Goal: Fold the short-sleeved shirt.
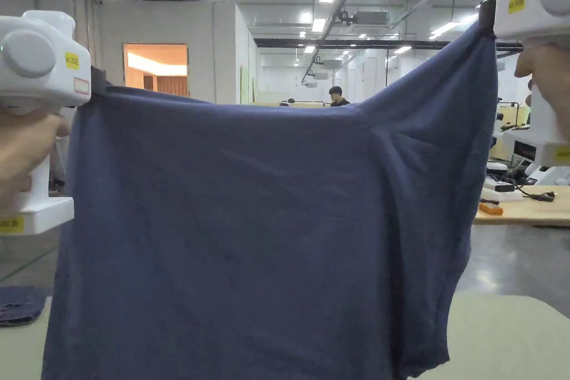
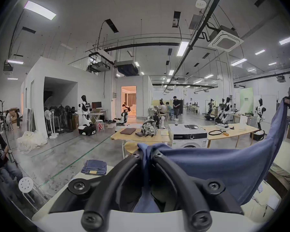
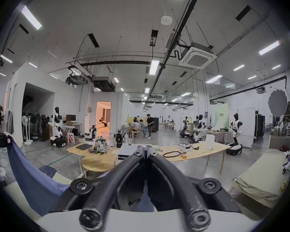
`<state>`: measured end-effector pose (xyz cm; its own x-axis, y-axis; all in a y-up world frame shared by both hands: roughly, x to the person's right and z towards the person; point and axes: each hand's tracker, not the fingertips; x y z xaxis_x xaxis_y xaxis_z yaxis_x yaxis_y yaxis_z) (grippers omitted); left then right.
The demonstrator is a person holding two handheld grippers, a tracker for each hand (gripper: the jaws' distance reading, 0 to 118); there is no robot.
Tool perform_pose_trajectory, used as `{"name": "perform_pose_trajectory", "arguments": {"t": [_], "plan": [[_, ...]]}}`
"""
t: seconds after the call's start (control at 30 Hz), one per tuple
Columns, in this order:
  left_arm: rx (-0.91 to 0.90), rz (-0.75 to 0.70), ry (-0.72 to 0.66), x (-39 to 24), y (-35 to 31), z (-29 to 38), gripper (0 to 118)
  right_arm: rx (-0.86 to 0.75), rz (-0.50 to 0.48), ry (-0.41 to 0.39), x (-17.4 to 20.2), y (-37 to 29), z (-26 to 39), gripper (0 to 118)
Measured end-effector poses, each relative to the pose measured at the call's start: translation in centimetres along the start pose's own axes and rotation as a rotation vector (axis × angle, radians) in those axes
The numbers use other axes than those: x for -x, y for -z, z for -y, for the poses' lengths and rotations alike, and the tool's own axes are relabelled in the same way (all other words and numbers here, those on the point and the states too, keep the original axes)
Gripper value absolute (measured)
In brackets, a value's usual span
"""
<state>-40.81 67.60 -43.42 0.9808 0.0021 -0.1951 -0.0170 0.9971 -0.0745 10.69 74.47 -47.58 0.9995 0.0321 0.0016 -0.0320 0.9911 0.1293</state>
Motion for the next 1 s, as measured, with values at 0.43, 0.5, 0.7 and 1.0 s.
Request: {"name": "perform_pose_trajectory", "arguments": {"t": [0.43,0.5,0.7,1.0], "plan": [[0.052,0.058,0.065,-1.3,0.6,6.4,2,0.094,-0.01,-0.082,-1.4,0.4,6.9,0],[0.067,0.067,0.069,-1.4,0.3,7.9,2,0.104,-0.016,-0.092,-1.6,-0.4,8.5,0],[0.118,0.104,0.027,-1.2,-2.4,12.3,2,0.163,-0.048,-0.069,-2.2,-5.1,12.1,0],[0.203,0.127,0.024,-0.2,-9.8,21.4,2,0.281,-0.13,-0.051,-3.0,-14.9,20.2,0]]}}
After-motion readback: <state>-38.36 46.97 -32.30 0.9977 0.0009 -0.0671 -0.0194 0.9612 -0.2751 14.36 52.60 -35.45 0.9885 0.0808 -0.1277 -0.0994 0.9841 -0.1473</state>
